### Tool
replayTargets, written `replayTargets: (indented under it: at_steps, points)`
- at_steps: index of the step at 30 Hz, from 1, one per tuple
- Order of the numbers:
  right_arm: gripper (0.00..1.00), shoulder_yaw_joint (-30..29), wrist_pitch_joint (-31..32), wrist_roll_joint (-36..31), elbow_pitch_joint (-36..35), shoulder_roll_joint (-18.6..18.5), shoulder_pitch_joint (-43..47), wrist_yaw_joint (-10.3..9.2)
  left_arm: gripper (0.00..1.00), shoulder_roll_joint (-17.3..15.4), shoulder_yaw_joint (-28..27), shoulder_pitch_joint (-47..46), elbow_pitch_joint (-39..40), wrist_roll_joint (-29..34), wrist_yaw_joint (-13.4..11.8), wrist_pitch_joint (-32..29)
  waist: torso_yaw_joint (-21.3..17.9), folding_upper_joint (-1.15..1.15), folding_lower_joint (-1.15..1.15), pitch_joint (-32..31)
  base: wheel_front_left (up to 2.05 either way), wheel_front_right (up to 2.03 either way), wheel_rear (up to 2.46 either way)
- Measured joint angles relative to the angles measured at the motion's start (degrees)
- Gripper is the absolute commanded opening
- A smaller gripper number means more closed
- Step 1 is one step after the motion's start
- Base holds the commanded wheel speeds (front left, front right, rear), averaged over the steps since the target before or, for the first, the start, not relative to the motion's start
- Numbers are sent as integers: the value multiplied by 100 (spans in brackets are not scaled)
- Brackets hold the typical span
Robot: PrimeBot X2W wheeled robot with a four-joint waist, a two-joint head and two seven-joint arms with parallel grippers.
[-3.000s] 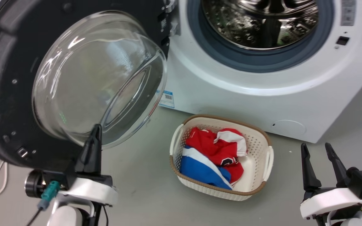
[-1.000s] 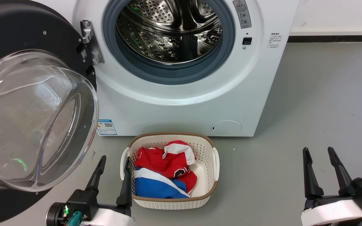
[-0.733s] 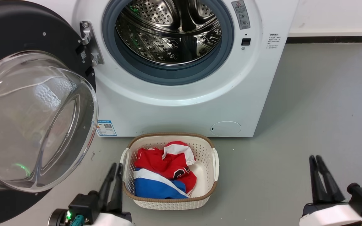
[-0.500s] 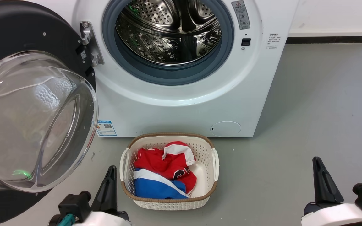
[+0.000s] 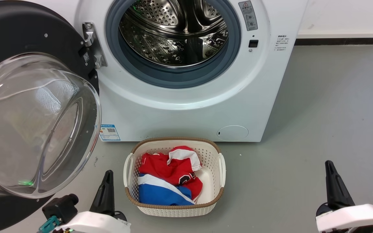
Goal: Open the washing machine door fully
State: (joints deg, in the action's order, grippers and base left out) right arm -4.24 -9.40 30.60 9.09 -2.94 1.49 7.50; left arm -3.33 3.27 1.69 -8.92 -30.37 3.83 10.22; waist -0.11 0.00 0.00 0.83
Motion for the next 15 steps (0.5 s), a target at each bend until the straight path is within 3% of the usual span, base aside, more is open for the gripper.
replayTargets:
  at_steps: [15]
  points:
    - [0,-48,343,1298,97,1,-151,0,0,-23,-151,-166,-100,-1344,70,-302,2,0,0,-9,0,0,0]
